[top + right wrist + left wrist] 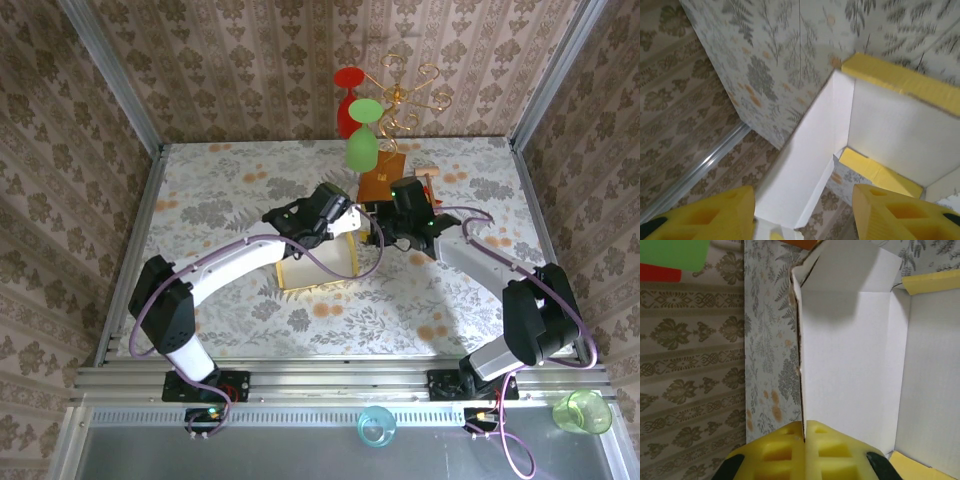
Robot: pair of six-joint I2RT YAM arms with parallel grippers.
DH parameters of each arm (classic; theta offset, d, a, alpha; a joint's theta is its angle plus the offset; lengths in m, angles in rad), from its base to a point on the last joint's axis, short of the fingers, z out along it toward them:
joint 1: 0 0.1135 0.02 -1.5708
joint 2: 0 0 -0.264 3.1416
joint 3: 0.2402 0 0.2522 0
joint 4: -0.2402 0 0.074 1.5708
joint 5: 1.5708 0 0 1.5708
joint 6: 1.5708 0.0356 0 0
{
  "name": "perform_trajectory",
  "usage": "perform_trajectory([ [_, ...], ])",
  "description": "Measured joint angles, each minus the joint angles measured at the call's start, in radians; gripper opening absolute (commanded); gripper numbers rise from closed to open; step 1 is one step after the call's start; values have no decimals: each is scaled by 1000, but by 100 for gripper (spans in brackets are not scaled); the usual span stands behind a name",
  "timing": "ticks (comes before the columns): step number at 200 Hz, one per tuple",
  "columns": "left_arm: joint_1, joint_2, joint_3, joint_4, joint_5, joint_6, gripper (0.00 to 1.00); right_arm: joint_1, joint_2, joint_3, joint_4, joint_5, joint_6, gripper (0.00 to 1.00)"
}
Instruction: Fold the paper box
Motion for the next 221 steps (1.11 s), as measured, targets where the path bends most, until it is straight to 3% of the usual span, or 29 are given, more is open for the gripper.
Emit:
perform_trajectory([
  [40,0,-43,-45,16,22,30,0,-84,-11,-13,-38,-49,-93,54],
  [131,-33,-53,-46,41,38,51,0,-35,71,-41,58,-121,11,54],
  [159,-45,-53,-46,41,38,50,0,-21,73,-42,90,-121,69,47],
  [210,-59,-53,-46,40,34,34,0,-19,73,-67,121,-117,128,22],
  [221,-65,-53,-46,37,33,21,18,-19,73,-74,128,-116,142,17],
])
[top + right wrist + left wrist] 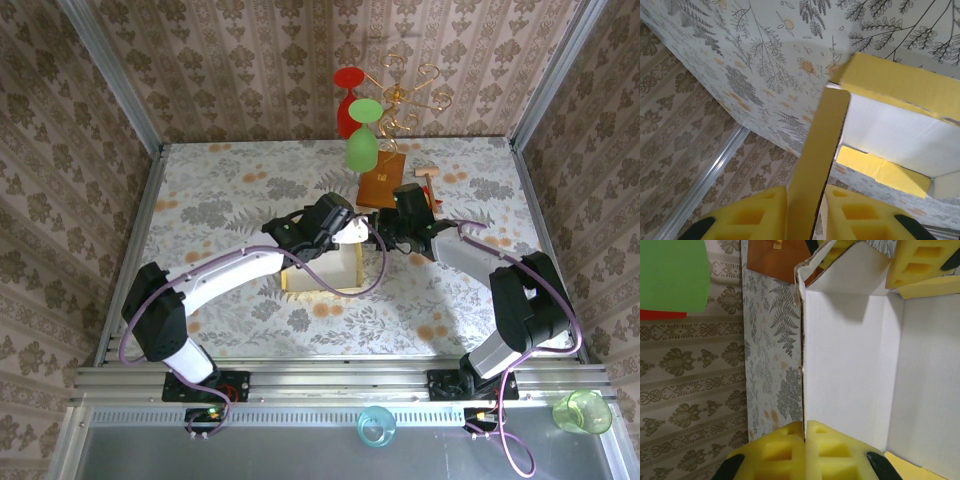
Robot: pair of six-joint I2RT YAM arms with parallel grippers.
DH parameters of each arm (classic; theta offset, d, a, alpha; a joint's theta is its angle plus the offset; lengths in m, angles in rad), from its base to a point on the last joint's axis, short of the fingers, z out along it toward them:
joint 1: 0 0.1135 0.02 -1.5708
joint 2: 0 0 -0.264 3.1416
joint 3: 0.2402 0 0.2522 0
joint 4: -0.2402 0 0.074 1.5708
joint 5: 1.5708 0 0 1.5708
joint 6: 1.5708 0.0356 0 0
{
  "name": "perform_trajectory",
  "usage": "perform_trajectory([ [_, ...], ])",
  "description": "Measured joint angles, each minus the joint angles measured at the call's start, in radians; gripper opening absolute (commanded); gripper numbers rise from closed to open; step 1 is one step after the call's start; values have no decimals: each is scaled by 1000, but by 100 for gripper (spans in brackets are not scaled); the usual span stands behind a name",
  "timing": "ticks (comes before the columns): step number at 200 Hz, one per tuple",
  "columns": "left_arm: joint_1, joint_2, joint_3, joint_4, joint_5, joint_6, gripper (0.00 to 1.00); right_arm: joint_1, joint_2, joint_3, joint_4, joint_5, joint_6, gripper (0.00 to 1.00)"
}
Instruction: Fold the paper box
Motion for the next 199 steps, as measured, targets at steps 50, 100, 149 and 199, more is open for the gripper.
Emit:
perform_trajectory([
  [50,-20,-42,46,-82,46,-270,60,-2,19,-26,19,8,27,5],
  [100,268,-355,56,-131,317,-921,50,-4,55,-26,64,11,28,4],
  [149,903,-434,-363,-45,754,-1562,43,-6,66,-24,78,10,28,4],
  [199,935,-183,-428,166,969,-1837,35,-6,67,-24,79,10,28,4],
])
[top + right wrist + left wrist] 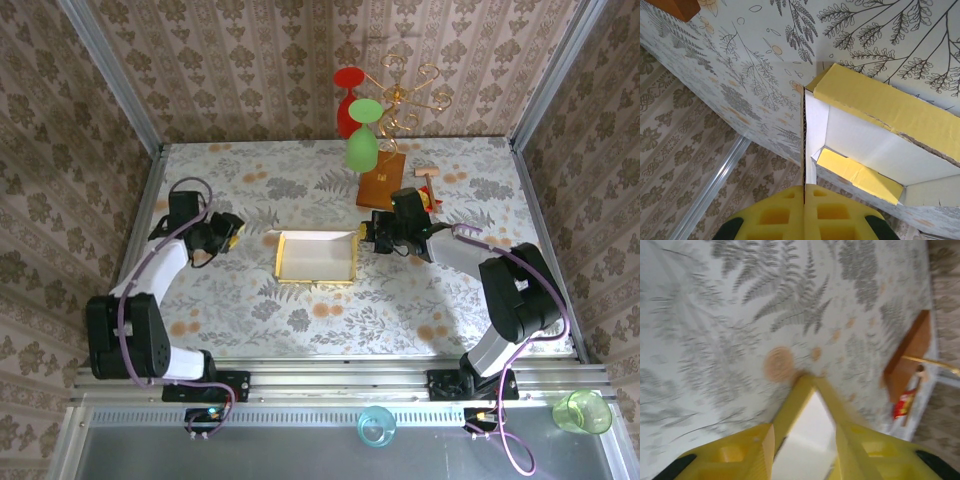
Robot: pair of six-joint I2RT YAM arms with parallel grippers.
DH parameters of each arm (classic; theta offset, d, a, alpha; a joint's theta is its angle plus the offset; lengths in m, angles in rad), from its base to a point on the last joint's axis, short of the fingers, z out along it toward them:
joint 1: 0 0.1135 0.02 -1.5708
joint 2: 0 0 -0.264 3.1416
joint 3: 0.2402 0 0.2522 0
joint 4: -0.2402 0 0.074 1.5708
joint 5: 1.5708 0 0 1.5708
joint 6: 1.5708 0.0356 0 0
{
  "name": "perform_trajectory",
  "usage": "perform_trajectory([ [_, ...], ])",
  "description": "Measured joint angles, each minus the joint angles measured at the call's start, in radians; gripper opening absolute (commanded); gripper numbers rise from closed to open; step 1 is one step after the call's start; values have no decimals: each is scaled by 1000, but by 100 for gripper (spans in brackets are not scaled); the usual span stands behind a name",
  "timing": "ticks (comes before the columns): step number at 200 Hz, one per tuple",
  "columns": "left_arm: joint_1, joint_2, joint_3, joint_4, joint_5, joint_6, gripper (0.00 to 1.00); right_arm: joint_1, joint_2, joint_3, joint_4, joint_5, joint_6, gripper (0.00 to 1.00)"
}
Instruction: Fold the paper box
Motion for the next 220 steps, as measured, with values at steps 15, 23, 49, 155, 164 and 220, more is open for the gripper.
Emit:
perform_trajectory([
  [15,-11,61,0,93,34,-59,33,-2,1,0,2,0,0,4],
  [23,-21,92,0,134,45,-88,33,-3,2,0,3,0,0,4],
  [49,-65,150,-1,227,65,-163,28,-4,7,0,17,0,0,4],
  [155,-170,56,-25,301,36,-352,39,-5,-5,52,12,13,0,0],
  [164,-160,7,-31,267,23,-352,39,-5,-13,59,9,13,0,0],
  [220,-119,-54,-73,214,-6,-376,42,-4,-49,73,6,15,0,0],
])
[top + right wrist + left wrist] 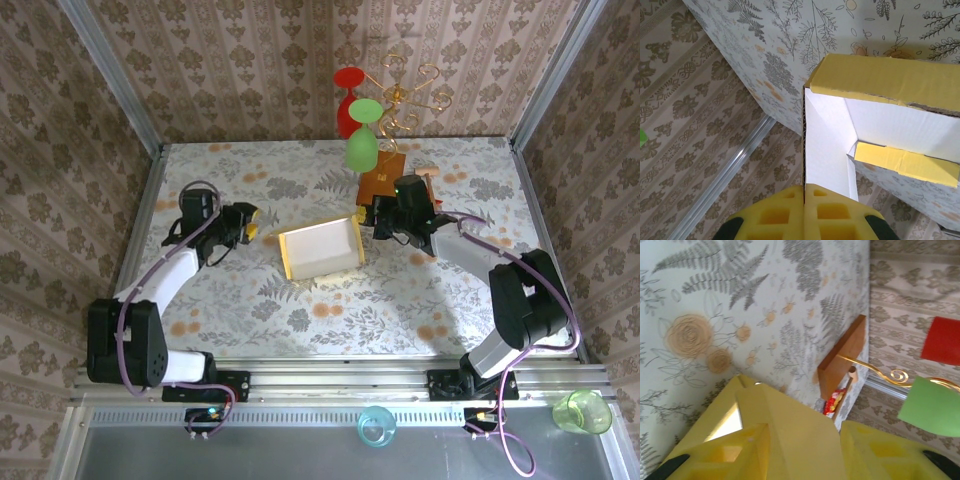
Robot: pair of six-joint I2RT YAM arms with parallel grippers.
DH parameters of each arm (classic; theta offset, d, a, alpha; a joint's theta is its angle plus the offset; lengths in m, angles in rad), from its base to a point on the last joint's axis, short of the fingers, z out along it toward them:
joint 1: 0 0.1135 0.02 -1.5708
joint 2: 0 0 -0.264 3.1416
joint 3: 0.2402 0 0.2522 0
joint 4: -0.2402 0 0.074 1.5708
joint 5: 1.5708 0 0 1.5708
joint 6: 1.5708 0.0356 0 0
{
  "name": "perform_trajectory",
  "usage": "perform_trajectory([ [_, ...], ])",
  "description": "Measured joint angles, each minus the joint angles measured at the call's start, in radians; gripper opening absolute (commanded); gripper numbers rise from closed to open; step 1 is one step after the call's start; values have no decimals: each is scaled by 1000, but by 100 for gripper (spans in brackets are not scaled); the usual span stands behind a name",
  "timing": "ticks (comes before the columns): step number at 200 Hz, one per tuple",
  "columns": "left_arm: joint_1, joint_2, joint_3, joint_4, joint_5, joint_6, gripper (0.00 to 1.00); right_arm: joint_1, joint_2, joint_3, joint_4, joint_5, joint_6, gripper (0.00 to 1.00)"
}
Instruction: Fold the paper box
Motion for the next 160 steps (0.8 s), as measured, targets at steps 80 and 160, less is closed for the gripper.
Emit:
perform_trajectory([
  [80,-64,61,-6,12,3,-56,42,1,0,-12,8,0,0,0],
  [160,-45,21,11,-105,-42,-3,41,3,-1,-35,14,0,0,0],
])
